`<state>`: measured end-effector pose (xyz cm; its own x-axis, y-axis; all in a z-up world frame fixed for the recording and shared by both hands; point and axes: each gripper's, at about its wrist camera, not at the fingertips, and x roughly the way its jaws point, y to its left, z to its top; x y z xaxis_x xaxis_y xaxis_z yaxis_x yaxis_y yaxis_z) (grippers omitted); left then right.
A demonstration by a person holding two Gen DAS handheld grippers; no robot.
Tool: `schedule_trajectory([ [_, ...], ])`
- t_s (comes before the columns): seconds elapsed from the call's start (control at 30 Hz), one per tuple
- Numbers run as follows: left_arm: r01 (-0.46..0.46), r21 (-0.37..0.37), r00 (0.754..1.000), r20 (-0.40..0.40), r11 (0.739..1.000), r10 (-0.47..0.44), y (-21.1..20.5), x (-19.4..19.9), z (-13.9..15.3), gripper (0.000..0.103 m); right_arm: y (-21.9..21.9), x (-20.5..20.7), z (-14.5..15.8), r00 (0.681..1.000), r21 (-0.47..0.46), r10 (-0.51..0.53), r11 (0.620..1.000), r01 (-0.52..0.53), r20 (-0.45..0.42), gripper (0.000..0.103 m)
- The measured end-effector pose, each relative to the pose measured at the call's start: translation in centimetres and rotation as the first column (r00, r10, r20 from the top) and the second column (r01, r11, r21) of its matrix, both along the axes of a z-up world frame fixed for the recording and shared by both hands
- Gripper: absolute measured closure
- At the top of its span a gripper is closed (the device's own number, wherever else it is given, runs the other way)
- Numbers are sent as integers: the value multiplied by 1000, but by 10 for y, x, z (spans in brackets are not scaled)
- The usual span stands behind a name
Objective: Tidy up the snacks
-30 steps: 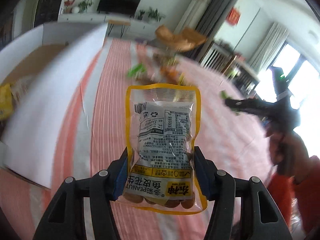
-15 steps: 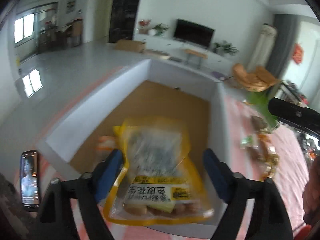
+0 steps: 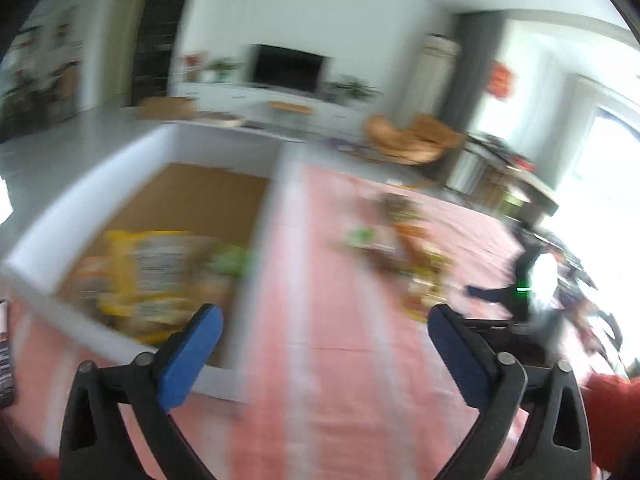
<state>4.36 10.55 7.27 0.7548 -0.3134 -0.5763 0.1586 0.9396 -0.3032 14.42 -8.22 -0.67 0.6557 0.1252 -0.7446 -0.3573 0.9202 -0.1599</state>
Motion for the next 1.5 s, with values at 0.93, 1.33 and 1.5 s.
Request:
schedule_trajectory([
  [0.93, 174, 312, 969, -225, 934, -106, -127, 65, -145, 0, -170, -25, -63, 923, 123, -363, 918, 377, -125, 20],
  [1.33, 175, 312, 968, -225, 934, -106, -127, 65, -145, 0, -170, -25, -63, 923, 123, -363, 918, 377, -125, 20],
  [1.5, 175, 312, 968, -225, 934, -106, -126, 65, -145, 0, -170, -26, -63, 923, 124, -363, 918, 377, -125, 20],
])
